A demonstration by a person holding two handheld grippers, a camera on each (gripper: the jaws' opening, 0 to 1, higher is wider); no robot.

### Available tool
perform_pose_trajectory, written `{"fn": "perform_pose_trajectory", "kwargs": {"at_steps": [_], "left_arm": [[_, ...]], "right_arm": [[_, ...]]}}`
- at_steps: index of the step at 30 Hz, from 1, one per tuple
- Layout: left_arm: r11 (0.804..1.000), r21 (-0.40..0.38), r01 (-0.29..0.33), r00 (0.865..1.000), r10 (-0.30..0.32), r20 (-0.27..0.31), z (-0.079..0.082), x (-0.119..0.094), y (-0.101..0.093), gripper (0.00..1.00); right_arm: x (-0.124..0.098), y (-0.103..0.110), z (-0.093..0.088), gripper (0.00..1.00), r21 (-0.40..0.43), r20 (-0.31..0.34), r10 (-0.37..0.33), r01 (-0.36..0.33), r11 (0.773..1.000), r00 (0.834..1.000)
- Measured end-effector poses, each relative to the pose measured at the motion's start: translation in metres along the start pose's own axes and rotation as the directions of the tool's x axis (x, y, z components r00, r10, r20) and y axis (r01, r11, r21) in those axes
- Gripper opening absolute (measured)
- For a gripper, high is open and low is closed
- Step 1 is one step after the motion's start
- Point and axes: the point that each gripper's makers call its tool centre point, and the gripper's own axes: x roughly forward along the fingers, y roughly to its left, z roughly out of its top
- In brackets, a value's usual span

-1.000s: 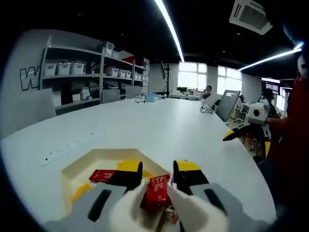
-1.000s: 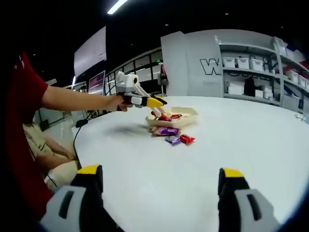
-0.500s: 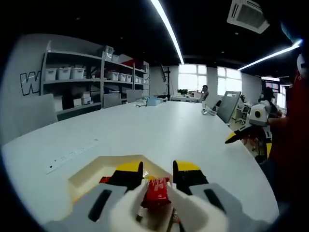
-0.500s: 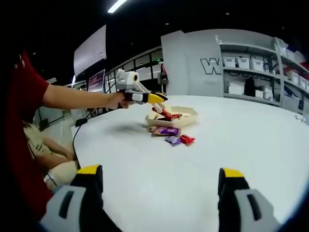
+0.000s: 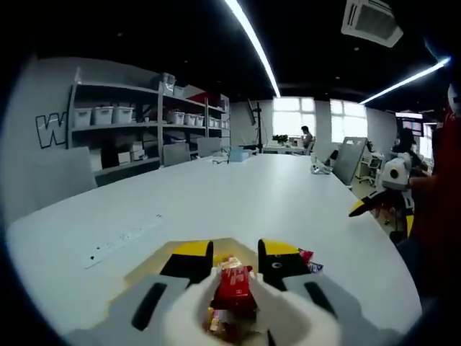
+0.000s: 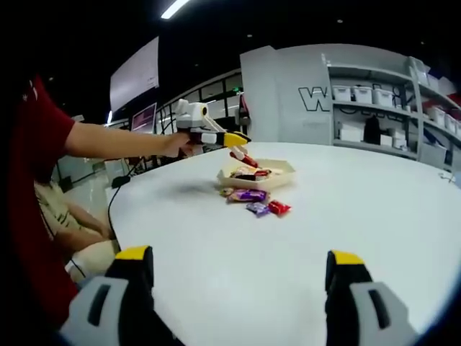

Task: Place the target food into the container with the food tongs after gripping and lifting it, then release it inside without dropping or visibly crushing the food.

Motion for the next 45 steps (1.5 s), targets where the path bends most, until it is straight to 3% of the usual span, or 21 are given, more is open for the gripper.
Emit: {"fn": "perform_pose_trajectory", "kwargs": {"at_steps": [4,7,9,13,16,21,45], "left_arm": [[0.999,0.003,-0.046,0.999,0.046,0.003,0.000,0.000,0.013,0.25],[0.997,0.036,-0.064,0.996,0.066,-0.058,-0.010,0.005,0.014,0.27],[0.987,0.144,-0.067,0.996,0.074,-0.044,-0.008,0.006,0.013,0.28],[0.991,0.122,-0.062,0.997,0.069,-0.048,-0.007,0.008,0.009,0.28],[0.985,0.153,-0.080,0.995,0.088,-0.051,-0.007,0.007,0.014,0.28],[0.987,0.120,-0.106,0.993,0.112,-0.047,-0.006,0.003,0.021,0.29],[0.994,0.109,0.016,0.996,-0.007,-0.085,-0.008,-0.002,-0.031,0.30]], "right_arm": [[-0.001,-0.001,0.000,0.99,0.001,0.001,-0.004,0.004,1.000,1.000],[-0.001,-0.001,0.000,0.99,0.002,0.000,-0.004,0.004,1.000,1.000],[-0.001,-0.001,0.000,0.99,-0.001,-0.003,-0.004,0.004,1.000,1.000],[-0.007,-0.009,0.008,0.99,0.011,0.017,-0.023,0.023,1.000,1.000],[-0.009,-0.011,0.014,0.99,0.018,0.040,-0.032,0.032,0.999,0.999],[-0.009,-0.013,0.015,0.99,0.021,0.044,-0.040,0.039,0.999,0.998],[-0.007,-0.009,0.018,0.99,0.038,0.084,-0.035,0.032,0.999,0.996]]}}
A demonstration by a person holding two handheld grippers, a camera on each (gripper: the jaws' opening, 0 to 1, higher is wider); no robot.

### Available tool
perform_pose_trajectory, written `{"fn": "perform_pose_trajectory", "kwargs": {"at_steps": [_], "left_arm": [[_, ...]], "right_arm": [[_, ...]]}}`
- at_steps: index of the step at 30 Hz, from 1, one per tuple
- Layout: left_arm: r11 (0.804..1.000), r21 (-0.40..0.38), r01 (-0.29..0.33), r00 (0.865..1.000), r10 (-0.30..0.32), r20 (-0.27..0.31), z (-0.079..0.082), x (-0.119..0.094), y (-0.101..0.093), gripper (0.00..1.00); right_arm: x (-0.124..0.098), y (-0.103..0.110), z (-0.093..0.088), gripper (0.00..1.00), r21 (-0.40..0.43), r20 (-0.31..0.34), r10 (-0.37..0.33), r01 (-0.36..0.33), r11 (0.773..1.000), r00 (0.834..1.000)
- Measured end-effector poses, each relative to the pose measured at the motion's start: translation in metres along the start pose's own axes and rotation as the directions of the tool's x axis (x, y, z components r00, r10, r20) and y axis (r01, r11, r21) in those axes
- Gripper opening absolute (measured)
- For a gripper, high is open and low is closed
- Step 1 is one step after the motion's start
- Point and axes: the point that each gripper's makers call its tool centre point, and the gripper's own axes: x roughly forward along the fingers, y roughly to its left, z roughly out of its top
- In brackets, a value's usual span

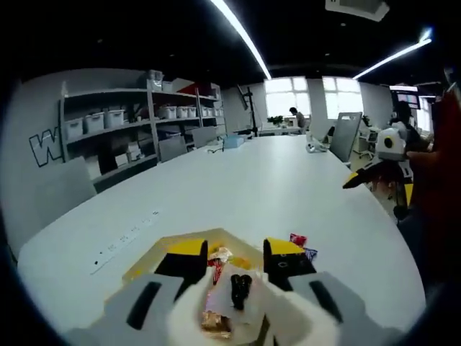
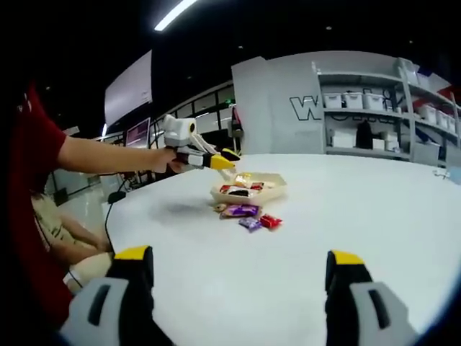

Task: Place the target food into the container with the food tongs after gripping and lifting it, then release it inside without dropping or visibly crushing the food.

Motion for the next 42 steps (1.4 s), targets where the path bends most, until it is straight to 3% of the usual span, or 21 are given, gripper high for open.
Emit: {"fn": "perform_pose_trajectory", "kwargs": {"at_steps": [5,17,32,36,39,42], "left_arm": [[1.000,-0.008,0.027,1.000,-0.027,0.002,0.003,0.002,-0.011,0.30],[0.995,-0.069,0.073,0.997,-0.073,0.004,-0.009,0.012,-0.034,0.30],[0.986,-0.088,0.138,0.990,-0.138,0.015,-0.006,0.041,-0.061,0.30],[0.978,-0.108,0.179,0.984,-0.175,0.042,-0.003,0.048,-0.073,0.29],[0.958,-0.151,0.243,0.968,-0.229,0.104,0.007,0.048,-0.086,0.29],[0.953,-0.160,0.256,0.963,-0.238,0.126,0.011,0.050,-0.090,0.29]], "right_arm": [[0.002,0.006,-0.007,0.99,0.004,-0.007,0.013,-0.013,1.000,1.000],[0.000,0.007,-0.007,0.99,0.011,0.000,0.025,-0.025,1.000,1.000],[-0.005,0.003,-0.009,0.99,0.024,0.002,0.020,-0.020,1.000,1.000],[-0.006,0.002,-0.012,0.99,0.027,-0.003,0.019,-0.019,0.999,1.000],[-0.007,0.002,-0.011,0.99,0.030,0.001,0.021,-0.021,0.999,1.000],[-0.008,-0.001,-0.011,0.99,0.033,0.001,0.017,-0.017,0.999,1.000]]}}
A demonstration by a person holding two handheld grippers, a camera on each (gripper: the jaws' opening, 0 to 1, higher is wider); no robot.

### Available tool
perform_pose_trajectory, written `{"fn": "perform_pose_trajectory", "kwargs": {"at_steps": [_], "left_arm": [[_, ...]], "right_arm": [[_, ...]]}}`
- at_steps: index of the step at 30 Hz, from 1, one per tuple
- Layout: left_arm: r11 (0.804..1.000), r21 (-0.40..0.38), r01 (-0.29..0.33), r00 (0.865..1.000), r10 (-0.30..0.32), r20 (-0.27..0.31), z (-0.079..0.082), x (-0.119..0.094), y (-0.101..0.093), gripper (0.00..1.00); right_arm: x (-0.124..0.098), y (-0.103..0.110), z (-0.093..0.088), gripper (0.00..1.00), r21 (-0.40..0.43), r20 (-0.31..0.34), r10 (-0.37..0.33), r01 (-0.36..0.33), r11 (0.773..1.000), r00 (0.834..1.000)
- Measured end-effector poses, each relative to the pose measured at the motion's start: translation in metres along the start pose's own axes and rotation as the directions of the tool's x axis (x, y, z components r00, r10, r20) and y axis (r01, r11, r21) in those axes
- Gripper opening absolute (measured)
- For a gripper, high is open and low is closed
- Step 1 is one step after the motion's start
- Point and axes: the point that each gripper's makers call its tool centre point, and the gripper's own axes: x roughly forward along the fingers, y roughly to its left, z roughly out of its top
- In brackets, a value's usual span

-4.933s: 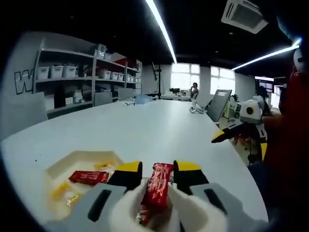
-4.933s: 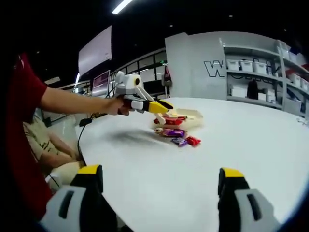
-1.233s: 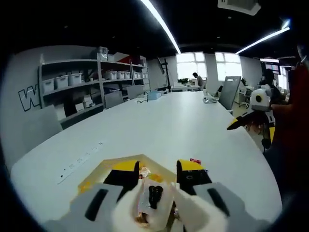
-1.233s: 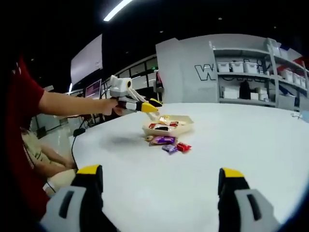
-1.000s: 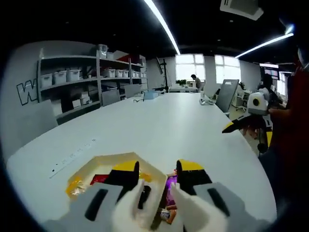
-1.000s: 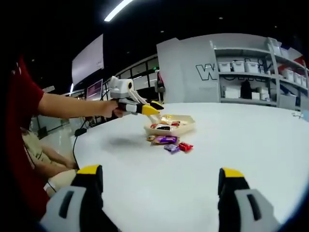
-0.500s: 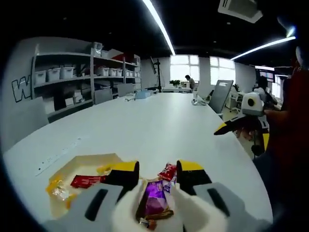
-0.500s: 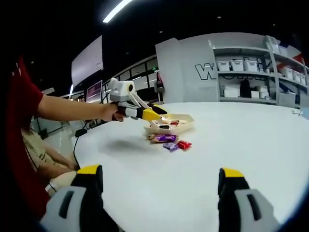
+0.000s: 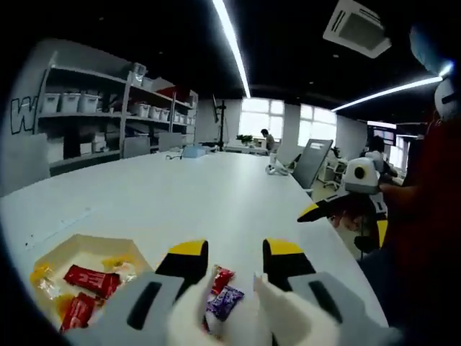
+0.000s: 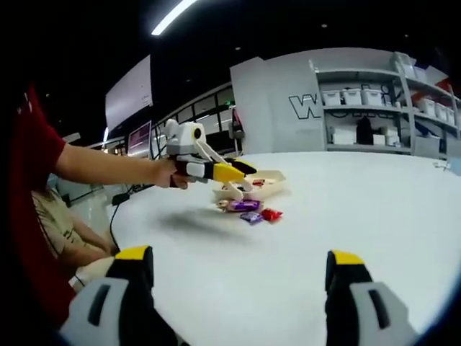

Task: Place the target food into the container with the food tongs after gripping and lifting it, then release it inside without dropping or visibly crushing the food.

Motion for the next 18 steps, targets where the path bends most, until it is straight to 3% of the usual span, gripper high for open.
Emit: {"fn": "perform_pose_trajectory", "kwargs": {"at_steps": [7,10,14,18], "left_arm": [[1.000,0.007,0.016,1.000,-0.016,0.011,-0.001,0.012,-0.005,0.29],[0.999,0.048,-0.004,1.000,0.004,-0.007,-0.006,0.018,0.001,0.29],[0.999,0.030,-0.017,1.000,0.017,-0.020,-0.012,0.023,0.009,0.29],[0.997,0.069,-0.019,0.999,0.021,-0.036,-0.016,0.028,0.010,0.29]], "right_arm": [[-0.002,-0.001,-0.003,0.99,0.012,-0.004,0.003,-0.003,1.000,1.000],[-0.003,-0.003,-0.005,0.99,0.016,-0.004,0.001,-0.001,1.000,1.000],[-0.005,-0.004,-0.007,0.99,0.018,-0.007,-0.001,0.001,1.000,1.000],[-0.006,-0.007,-0.007,0.99,0.023,-0.004,-0.006,0.006,1.000,1.000]]}}
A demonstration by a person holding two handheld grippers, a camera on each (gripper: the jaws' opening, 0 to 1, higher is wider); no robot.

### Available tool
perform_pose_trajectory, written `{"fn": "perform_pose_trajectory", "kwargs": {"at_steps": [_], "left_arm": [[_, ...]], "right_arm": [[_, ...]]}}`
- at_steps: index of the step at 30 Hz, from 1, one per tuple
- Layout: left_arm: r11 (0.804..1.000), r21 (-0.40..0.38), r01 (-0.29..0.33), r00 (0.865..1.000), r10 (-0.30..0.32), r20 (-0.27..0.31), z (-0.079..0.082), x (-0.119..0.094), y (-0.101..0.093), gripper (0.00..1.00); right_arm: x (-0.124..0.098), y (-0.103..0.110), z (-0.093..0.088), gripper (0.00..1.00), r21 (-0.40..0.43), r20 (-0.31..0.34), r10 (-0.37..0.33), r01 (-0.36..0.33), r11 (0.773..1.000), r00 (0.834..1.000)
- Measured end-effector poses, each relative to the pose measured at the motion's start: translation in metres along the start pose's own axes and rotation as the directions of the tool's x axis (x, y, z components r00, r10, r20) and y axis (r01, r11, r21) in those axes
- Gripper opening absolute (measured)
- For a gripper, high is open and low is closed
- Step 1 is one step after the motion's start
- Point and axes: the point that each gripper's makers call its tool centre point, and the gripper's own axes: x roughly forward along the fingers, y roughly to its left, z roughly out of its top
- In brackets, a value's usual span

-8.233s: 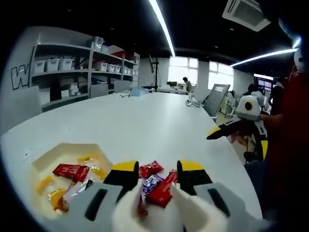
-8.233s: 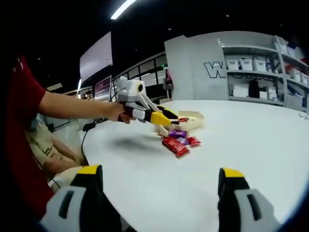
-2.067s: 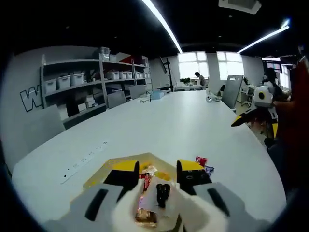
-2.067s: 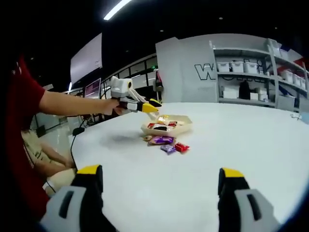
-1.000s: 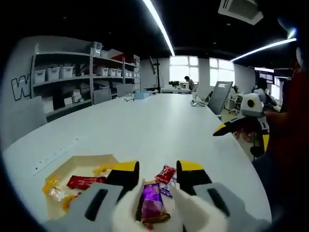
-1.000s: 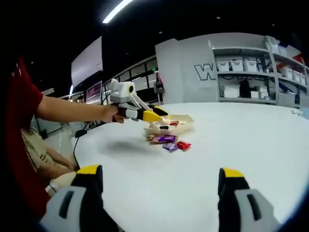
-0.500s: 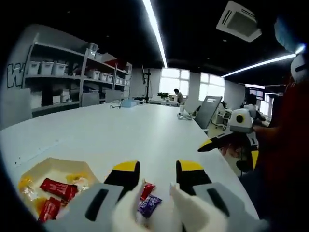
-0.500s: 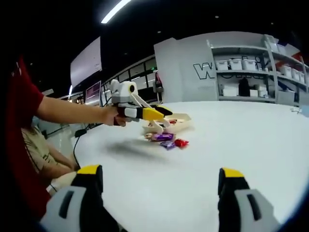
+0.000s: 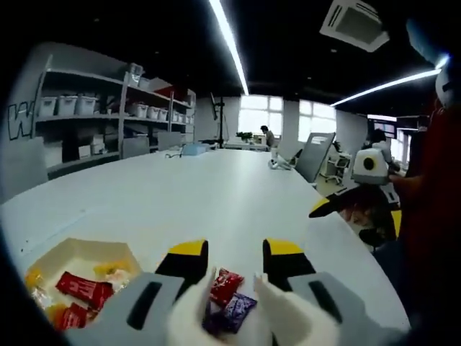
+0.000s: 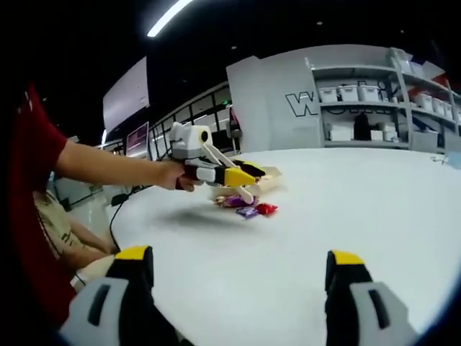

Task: Place the target food into the container with the food tongs after gripping and lifting it, then release it inside without dropping or visibly crushing the food.

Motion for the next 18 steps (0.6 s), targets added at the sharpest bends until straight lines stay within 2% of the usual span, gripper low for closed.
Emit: {"fn": "perform_pose_trajectory", "kwargs": {"at_steps": [6,14,18], "left_arm": [[1.000,0.023,-0.012,0.999,0.013,-0.035,-0.011,0.008,0.007,0.29],[0.999,0.042,-0.001,0.997,0.005,-0.081,-0.024,0.018,0.004,0.29],[1.000,0.023,-0.001,0.997,0.003,-0.079,-0.025,0.019,0.005,0.29]], "right_arm": [[0.000,0.000,-0.002,0.99,0.000,-0.005,0.001,-0.001,1.000,1.000],[0.000,-0.003,-0.003,0.99,0.005,-0.010,-0.008,0.008,1.000,1.000],[-0.001,-0.004,-0.002,0.99,0.002,-0.012,-0.010,0.010,1.000,1.000]]}}
